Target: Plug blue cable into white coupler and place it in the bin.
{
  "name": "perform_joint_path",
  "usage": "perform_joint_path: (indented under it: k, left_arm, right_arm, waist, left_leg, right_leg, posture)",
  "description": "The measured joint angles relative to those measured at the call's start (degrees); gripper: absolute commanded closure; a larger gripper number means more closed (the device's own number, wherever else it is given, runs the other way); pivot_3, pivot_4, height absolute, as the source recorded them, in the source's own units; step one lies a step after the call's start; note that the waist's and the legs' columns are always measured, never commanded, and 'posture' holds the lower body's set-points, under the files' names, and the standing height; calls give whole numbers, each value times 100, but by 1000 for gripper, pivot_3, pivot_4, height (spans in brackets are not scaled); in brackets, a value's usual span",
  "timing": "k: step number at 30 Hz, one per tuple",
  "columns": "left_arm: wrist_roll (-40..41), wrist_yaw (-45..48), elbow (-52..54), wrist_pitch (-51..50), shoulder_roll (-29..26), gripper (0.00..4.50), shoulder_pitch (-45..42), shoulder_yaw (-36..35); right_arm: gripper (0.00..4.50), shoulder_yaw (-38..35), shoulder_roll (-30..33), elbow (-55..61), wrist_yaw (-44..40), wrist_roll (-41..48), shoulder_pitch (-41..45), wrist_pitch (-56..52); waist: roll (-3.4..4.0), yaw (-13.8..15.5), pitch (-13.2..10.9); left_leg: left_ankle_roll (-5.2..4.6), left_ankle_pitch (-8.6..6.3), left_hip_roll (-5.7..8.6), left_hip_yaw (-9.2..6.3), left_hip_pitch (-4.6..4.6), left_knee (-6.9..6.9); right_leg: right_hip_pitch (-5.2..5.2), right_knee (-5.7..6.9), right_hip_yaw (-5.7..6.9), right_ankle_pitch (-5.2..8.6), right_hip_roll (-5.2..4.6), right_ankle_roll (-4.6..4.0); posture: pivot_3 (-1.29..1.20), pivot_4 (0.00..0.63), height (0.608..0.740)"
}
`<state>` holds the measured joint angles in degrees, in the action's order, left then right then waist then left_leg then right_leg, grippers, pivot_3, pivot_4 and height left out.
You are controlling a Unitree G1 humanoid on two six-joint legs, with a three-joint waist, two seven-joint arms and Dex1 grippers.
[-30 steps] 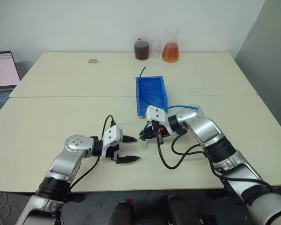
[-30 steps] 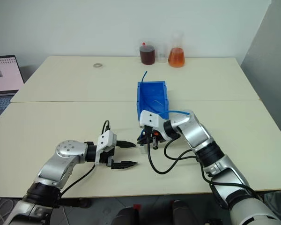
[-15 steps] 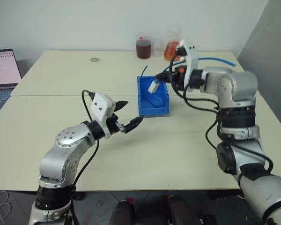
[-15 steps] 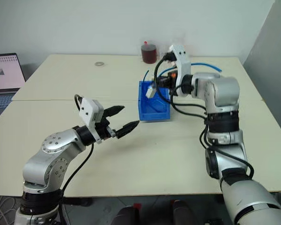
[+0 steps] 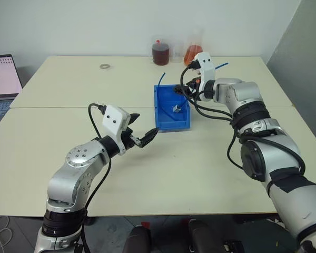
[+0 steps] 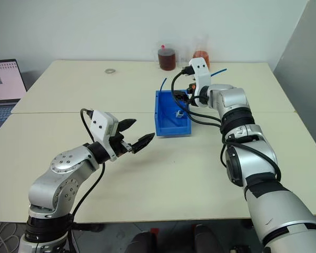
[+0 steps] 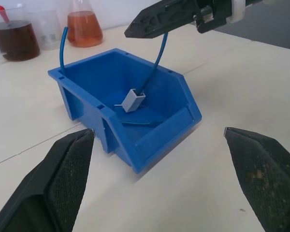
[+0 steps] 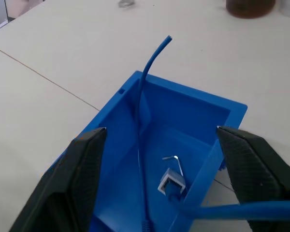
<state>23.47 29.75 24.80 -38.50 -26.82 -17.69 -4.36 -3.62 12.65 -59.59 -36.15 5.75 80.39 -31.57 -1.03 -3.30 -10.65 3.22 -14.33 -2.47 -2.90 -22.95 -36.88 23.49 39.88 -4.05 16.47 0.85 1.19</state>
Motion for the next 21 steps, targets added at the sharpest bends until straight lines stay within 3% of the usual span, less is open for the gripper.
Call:
perform_joint_path:
  k: [10, 17, 21]
  left_arm:
    - [3, 66, -114, 22, -14, 0, -43, 15]
    - [4, 83, -85, 16, -176, 0, 108, -23]
    - [78, -81, -25, -157, -131, 0, 254, -68]
  right_arm:
    - [48, 152, 631, 592, -213, -6, -197, -505]
    - [48, 219, 1682, 3573, -548, 371, -1998, -2750]
    - [48, -339, 1847, 5801, -482, 989, -3017, -4084]
  waist:
    - [0, 11, 0]
    - [3, 92, -2]
    - [4, 65, -2]
  left_leg:
    - [0, 0, 1, -2, -2, 0]
    - [0, 0, 3, -6, -6, 0]
    - [-1, -1, -3, -9, -3, 1]
  right_leg:
    - [-1, -1, 2, 0, 0, 0]
    - [-1, -6, 2, 1, -4, 1]
    - [-1, -4, 3, 1, 4, 1]
  posture:
    - [0, 150, 740]
    - [0, 150, 740]
    - [0, 150, 740]
